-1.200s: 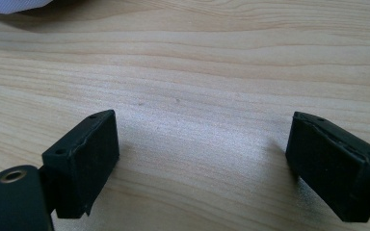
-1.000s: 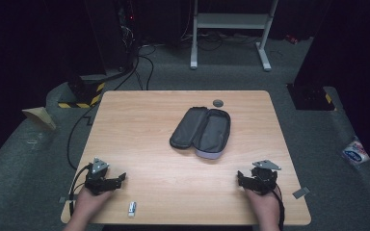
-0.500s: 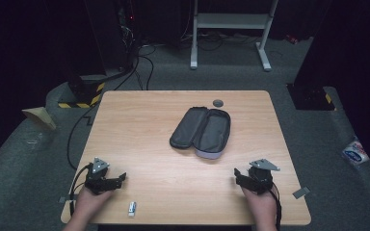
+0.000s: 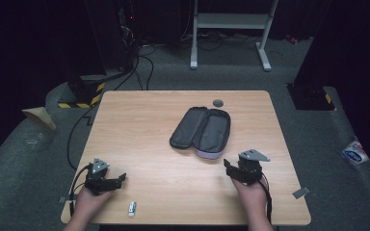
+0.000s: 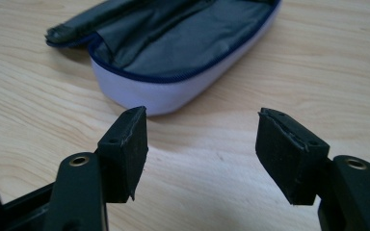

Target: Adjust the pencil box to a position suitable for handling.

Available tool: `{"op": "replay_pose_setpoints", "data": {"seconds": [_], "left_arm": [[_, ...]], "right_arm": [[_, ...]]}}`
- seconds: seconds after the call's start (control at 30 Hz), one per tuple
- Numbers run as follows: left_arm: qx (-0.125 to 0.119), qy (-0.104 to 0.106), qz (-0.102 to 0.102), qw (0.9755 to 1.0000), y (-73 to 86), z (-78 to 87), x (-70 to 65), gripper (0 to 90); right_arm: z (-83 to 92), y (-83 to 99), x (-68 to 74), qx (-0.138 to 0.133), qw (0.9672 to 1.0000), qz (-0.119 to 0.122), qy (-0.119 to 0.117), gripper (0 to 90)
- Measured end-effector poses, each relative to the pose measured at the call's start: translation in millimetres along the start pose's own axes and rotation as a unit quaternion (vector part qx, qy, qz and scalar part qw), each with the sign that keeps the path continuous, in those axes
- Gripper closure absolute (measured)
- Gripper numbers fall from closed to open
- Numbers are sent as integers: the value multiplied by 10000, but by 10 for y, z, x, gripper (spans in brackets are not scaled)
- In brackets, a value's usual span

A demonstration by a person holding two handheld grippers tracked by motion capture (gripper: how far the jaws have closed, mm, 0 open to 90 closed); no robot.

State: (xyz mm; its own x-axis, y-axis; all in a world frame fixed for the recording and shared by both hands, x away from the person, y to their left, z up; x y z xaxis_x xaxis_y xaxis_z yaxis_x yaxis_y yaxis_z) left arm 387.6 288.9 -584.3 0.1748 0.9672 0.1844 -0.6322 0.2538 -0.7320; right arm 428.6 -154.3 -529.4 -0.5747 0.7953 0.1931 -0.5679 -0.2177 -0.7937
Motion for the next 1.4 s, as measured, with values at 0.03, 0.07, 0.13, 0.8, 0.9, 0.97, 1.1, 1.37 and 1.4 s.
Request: {"op": "replay_pose_setpoints", "data": {"seconds": [0.03,0.07,0.13,0.8,0.9,0.97,1.1,1.37,1.4], "left_arm": [[8,4,-6,10000,1,1,1,135],[8,4,-6,10000,1,1,1,135],[6,4,-7,10000,1,1,1,135],[-19,25,-14,10000,-2,2,-4,146],[-16,26,-8,10000,-1,2,-5,146],[-15,26,-6,10000,-1,3,-5,146],[-13,34,3,10000,3,8,-6,149],[-19,34,-2,10000,3,8,-5,150],[-19,34,-2,10000,3,8,-5,150]], "right_arm": [[-25,-64,43,-46,9999,28,-87,358],[-38,-96,60,-68,9999,55,-105,357],[-61,-161,91,-102,9998,100,-131,355],[-246,-415,192,-98,9992,260,-301,365],[-315,-419,216,-15,9989,288,-373,372],[-344,-418,233,17,9988,273,-408,383],[-401,-399,261,105,9983,346,-454,404],[-551,-362,343,285,9968,455,-587,454],[-551,-362,343,285,9968,455,-587,454]]}}
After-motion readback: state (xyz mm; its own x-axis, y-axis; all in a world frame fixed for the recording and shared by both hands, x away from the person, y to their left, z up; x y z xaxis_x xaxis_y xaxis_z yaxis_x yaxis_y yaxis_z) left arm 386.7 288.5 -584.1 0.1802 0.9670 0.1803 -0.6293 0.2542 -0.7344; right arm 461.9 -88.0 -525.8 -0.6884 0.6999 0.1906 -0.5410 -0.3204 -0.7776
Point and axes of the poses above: each handheld gripper's, and its own axes: z roughly backward along the jaws, y roughly out of its underside, x roughly to its left, the point moved 8 cm from there along -z, roughly forward along the jaws, and after that the axes turned 15 degrees about -y, right-handed, at the moved point
